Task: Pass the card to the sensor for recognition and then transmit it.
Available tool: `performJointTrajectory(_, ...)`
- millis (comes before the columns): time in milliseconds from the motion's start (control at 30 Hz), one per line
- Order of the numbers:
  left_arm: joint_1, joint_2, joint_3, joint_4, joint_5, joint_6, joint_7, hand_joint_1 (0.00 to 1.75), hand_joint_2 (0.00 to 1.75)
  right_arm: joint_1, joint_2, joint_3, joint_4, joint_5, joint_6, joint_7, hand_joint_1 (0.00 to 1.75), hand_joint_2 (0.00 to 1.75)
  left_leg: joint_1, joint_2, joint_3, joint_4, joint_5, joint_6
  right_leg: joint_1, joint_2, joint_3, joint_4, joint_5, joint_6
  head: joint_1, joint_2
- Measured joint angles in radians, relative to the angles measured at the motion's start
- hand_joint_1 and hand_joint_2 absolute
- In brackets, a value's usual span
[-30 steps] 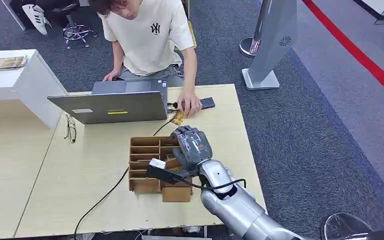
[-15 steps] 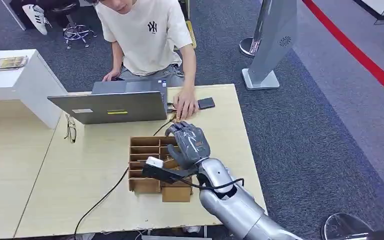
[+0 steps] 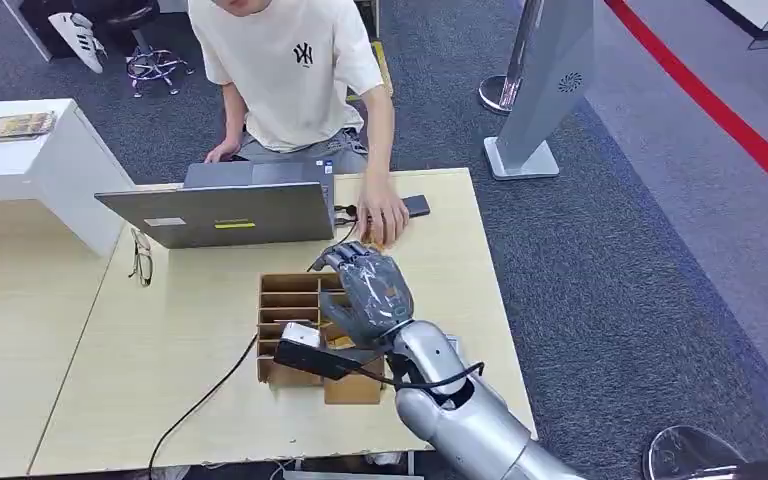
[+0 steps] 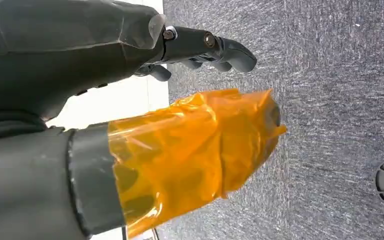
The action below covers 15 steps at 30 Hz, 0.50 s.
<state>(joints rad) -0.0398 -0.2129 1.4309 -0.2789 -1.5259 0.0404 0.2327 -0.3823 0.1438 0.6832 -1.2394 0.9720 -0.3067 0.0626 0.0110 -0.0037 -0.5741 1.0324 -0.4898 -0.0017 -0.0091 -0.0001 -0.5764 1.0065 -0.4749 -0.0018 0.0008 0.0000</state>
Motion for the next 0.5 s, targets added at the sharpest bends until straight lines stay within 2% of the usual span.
performJointTrajectory(67, 0.000, 0.000, 0.000, 0.000, 0.000, 0.001, 0.000, 0.00, 0.00, 0.000, 0.000, 0.013, -0.002, -0.002, 0.010, -0.003, 0.72, 1.75, 0.000, 0.000, 0.000, 0.000, 0.000, 0.000, 0.000, 0.000, 0.000, 0.000, 0.000, 0.000, 0.000, 0.000)
performJointTrajectory(200, 0.000, 0.000, 0.000, 0.000, -0.002, 0.002, 0.000, 0.00, 0.00, 0.001, 0.003, 0.040, -0.002, -0.018, 0.021, -0.009, 0.73, 1.75, 0.000, 0.000, 0.000, 0.000, 0.000, 0.000, 0.000, 0.000, 0.000, 0.000, 0.000, 0.000, 0.000, 0.000)
performJointTrajectory(500, -0.001, 0.001, 0.000, 0.000, -0.002, 0.008, -0.003, 0.00, 0.00, 0.001, 0.013, 0.104, 0.015, -0.039, 0.048, -0.018, 0.65, 1.75, 0.000, 0.000, 0.000, 0.000, 0.000, 0.000, 0.000, 0.000, 0.000, 0.000, 0.000, 0.000, 0.000, 0.000)
